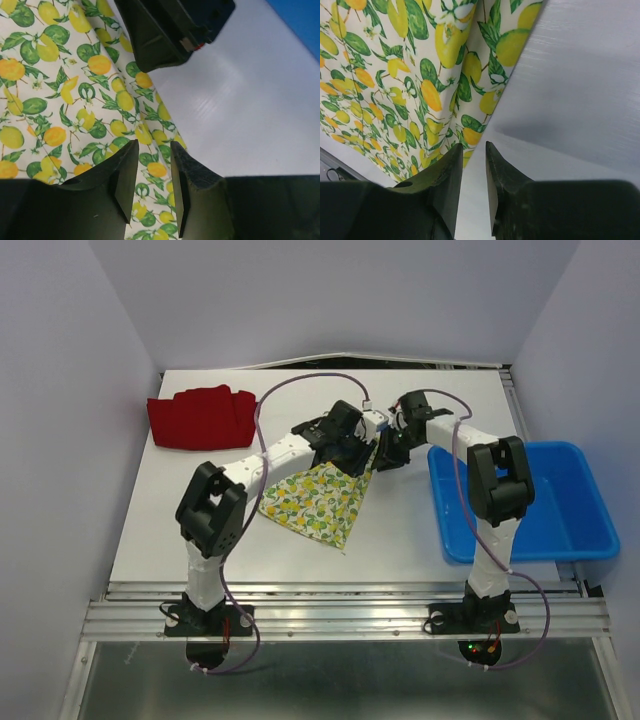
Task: Fold and stack the skirts
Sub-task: Fold the skirt
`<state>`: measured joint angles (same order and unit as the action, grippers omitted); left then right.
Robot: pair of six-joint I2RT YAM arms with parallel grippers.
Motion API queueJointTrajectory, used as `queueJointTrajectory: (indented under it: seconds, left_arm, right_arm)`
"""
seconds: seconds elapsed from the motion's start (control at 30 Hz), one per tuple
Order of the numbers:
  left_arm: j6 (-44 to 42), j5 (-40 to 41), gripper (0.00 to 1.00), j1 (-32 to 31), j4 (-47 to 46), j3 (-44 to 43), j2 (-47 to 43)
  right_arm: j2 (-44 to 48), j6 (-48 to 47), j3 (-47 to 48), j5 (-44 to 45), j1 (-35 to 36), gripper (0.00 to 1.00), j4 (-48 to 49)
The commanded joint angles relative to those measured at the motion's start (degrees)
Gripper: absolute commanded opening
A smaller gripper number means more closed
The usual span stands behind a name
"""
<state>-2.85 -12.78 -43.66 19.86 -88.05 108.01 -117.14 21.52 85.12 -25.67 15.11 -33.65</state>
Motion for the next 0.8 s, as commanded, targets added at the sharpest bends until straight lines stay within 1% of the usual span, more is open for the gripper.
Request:
queueJointTrajectory:
  seconds: [0.0, 0.13, 0.43, 0.57, 0.67, 0.77]
  left_arm:
    - [0.30, 1.96, 0.43, 0.24, 3.78, -4.84, 4.57]
    - [1.09, 3.02, 0.42, 0.50, 3.61, -5.11, 6.69]
    - [2.24, 3.90, 0.41, 0.68, 2.82, -4.59, 9.76]
    - [2.15, 3.46, 0.43, 0.77, 2.47, -4.50, 9.94]
    - [2.41, 2.67, 0.46, 0.68, 1.50, -3.88, 9.51]
    - [2.50, 3.02, 0.47, 0.77, 0.88, -3.62, 9.85]
  right_arm:
    - [-0.63, 3.00, -2.41, 1.50, 1.32, 0.30, 2.45]
    - [-0.81, 3.97, -4.96, 2.38, 1.85, 0.27, 2.36]
    - [-0.98, 7.48, -8.66, 1.68, 1.85, 0.27, 4.29]
    - [-1.07, 8.19, -9.45, 1.50, 1.85, 0.27, 4.91]
    - [-1.07, 8.72, -9.89, 2.20, 1.85, 0.26, 5.08]
    - [-1.16, 10.12, -11.02, 2.47, 1.85, 0.23, 5.70]
